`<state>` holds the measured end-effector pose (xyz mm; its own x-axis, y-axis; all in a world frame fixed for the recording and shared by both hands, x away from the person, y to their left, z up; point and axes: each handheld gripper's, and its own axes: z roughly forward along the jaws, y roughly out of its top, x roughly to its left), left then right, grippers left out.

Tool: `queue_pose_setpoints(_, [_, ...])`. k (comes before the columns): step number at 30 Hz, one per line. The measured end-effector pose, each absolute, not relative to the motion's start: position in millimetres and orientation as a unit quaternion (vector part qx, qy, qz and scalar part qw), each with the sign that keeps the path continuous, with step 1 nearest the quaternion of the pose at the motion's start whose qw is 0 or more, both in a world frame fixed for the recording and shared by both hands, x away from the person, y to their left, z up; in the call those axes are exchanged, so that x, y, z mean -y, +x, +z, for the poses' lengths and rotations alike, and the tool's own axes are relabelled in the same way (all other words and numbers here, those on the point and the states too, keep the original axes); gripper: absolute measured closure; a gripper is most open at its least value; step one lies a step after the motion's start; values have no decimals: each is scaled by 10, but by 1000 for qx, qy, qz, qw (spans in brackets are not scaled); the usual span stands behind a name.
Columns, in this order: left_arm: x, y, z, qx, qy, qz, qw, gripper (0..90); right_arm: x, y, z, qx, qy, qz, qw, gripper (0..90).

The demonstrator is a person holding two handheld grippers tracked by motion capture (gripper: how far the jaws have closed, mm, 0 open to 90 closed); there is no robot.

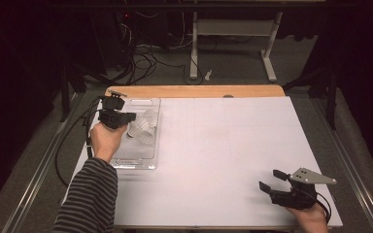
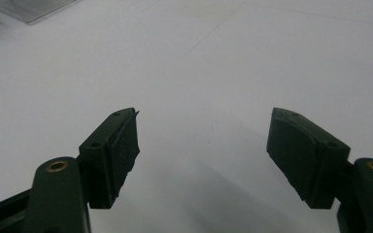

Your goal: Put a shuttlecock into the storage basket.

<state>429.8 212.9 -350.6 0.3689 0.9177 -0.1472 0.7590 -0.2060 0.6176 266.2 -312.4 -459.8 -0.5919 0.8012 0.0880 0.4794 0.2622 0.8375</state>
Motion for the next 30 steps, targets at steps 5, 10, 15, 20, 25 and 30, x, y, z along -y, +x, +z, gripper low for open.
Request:
queue_pose_setpoints(5, [-2134,4340,-3527,-553,763,133,306,887,3123,2663,-4599,-774,414,444,181,278])
queue_pose_setpoints(10, [-2139,4376,-3542,-558,761,137,302,886,3123,2664,-4600,-774,413,444,181,277])
queue_pose_setpoints(15, [-2152,4416,-3575,-564,757,140,298,884,3124,2663,-4599,-774,414,445,180,278])
queue_pose_setpoints(20, [-2180,4448,-3602,-572,752,142,296,884,3124,2664,-4601,-774,414,444,180,278])
queue_pose_setpoints(25, [-2204,4473,-3625,-578,748,144,293,882,3124,2665,-4600,-774,414,443,180,277])
queue_pose_setpoints(30, [-2225,4492,-3646,-582,746,143,291,877,3125,2665,-4601,-774,414,443,179,277])
